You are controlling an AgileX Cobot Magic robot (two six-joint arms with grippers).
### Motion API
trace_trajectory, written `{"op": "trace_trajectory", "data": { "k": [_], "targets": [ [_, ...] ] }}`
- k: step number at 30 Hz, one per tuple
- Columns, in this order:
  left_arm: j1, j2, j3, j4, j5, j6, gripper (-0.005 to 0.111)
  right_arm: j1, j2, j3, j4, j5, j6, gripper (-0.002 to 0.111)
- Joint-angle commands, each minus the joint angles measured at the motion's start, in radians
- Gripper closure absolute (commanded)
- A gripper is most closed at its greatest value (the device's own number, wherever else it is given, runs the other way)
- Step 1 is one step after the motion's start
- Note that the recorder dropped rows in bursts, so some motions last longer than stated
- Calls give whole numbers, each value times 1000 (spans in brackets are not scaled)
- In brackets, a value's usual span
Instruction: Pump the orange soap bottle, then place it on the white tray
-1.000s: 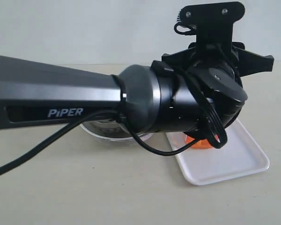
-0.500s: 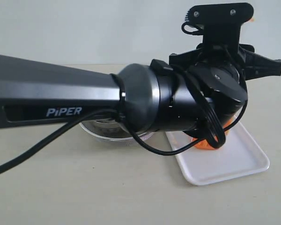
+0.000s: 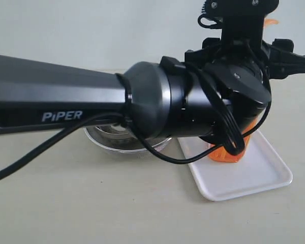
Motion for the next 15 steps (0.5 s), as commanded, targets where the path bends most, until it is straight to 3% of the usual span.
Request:
{"op": "trace_trajectory", "data": {
  "k": [1, 15],
  "targets": [
    [-7, -33, -7, 11, 6, 19, 34, -2, -4, 6, 1, 0, -6, 108],
    [-32, -152, -7, 7, -32, 190, 34, -2, -4, 6, -1, -3, -6, 108]
  ]
}}
